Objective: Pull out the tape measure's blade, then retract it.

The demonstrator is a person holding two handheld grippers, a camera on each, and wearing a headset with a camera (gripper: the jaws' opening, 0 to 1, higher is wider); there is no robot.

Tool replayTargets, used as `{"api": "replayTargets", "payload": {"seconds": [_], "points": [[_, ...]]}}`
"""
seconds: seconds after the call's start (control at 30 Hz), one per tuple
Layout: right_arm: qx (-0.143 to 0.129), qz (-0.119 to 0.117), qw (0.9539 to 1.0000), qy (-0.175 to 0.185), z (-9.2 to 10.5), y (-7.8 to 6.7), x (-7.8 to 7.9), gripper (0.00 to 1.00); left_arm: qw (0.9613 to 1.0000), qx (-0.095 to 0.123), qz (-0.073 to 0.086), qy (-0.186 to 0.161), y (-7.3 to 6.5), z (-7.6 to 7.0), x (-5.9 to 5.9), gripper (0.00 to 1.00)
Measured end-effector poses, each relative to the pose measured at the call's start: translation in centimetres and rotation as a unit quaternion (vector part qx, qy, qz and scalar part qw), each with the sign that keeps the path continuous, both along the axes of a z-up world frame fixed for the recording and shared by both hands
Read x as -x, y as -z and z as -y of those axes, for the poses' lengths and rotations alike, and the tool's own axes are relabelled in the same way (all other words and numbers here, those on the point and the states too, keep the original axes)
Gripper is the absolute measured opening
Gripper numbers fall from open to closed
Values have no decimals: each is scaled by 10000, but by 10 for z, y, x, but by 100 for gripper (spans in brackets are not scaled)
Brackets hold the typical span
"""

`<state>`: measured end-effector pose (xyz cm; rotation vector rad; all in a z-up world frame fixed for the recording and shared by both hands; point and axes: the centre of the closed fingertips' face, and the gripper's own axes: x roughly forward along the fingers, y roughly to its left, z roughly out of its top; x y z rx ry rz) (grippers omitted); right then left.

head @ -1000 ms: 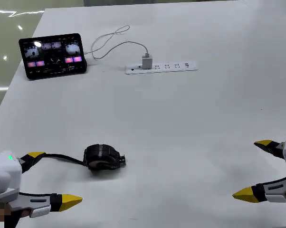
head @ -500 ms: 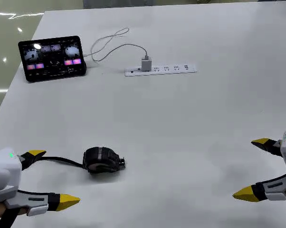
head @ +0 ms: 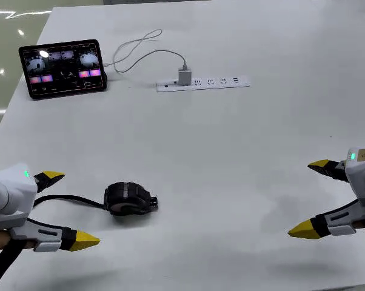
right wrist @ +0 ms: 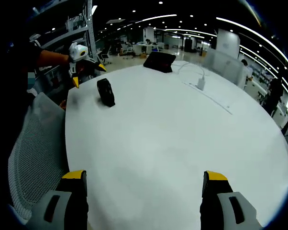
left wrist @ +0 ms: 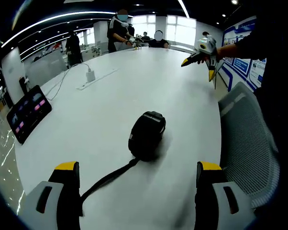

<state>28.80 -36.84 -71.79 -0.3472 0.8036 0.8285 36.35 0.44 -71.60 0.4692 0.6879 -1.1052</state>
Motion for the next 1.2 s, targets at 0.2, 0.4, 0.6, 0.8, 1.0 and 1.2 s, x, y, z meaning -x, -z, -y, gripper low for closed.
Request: {"api": "replayTargets", "payload": {"seconds": [0.2,0.4,0.6,0.8,1.0,1.2], "points": [[-41,97,9998,-168,-11,-1,-8,99,9997,-104,-11,210,1,6,-6,99],[-47,115,9994,-323,-23,-1,-16,99,9988,-163,14,471,1,18,-11,99],[-3,212,9987,-472,-35,-1,-27,99,9959,-326,43,848,4,33,-14,96],[-13,267,9976,-632,-49,0,-34,99,9918,-465,115,1182,5,47,-17,94],[-8,330,9961,-823,-63,0,-42,99,9811,-944,148,1684,18,52,-15,90],[8,355,9941,-1024,-76,1,-47,99,9788,-923,104,1825,18,64,-13,89]]}}
